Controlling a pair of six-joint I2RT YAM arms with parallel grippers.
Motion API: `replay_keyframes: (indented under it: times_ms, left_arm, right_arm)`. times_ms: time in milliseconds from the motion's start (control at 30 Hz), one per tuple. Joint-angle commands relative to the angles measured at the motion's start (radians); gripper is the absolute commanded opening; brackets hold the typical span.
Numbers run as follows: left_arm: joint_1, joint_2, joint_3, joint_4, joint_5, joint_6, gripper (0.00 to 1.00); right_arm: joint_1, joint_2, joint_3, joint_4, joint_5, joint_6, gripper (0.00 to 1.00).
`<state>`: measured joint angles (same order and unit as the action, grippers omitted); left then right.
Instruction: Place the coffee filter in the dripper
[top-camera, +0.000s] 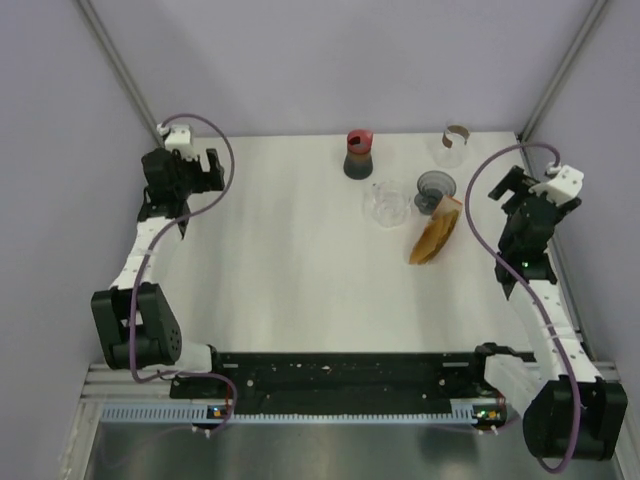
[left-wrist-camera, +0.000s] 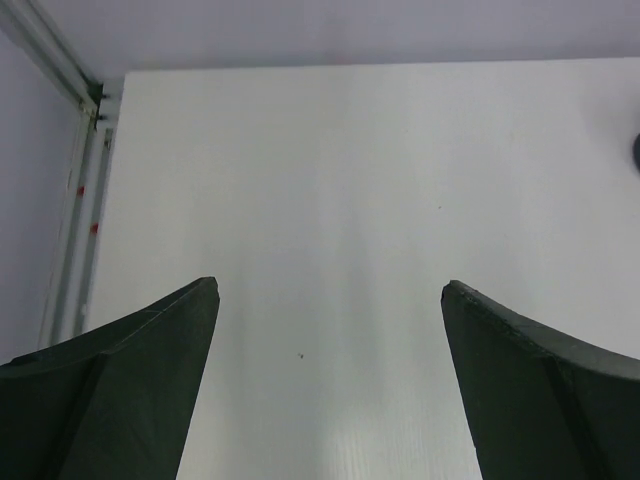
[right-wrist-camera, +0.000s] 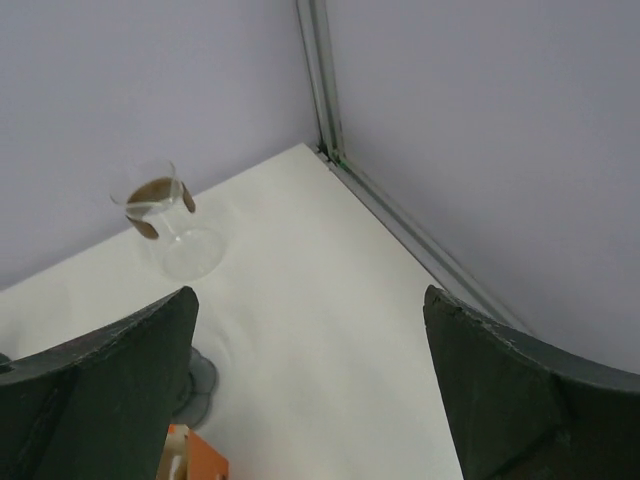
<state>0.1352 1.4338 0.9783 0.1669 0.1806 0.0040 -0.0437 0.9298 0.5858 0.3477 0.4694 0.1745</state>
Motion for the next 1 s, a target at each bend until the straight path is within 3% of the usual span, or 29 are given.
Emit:
replay_keyframes:
  times_ms: [0, 133, 300, 467, 700, 967]
  left_arm:
    - [-0.003, 0.007, 0.245, -0.504, 0.144, 0.079, 0.99]
    - [-0.002, 0.040, 0.364, -0.642, 0.194, 0.044, 0.93]
    - [-0.008, 0.065, 0.427, -0.721, 0.238, 0.024, 0.88]
    - [-0.019, 0.066, 0.439, -0.747, 0.197, 0.047, 0.88]
    - [-0.034, 0.077, 0.435, -0.759, 0.165, 0.060, 0.85]
    - [-0.046, 0.103, 0.445, -0.765, 0.166, 0.060, 0.83]
  right_arm:
    - [-0.002, 0.064, 0.332, -0.270, -0.110, 0.000, 0.90]
    - [0.004, 0.315, 0.717, -0.588, -0.300, 0.025, 0.84]
    - [0.005, 0.674, 1.139, -0.877, -0.301, 0.062, 0.84]
    - [-0.019, 0.958, 1.394, -0.918, -0.301, 0.105, 0.84]
    - [-0.036, 1.386, 1.888, -1.001, -0.318, 0.097, 0.73]
    - [-0.044, 1.527, 1.925, -0.874, -0.370, 0.091, 0.59]
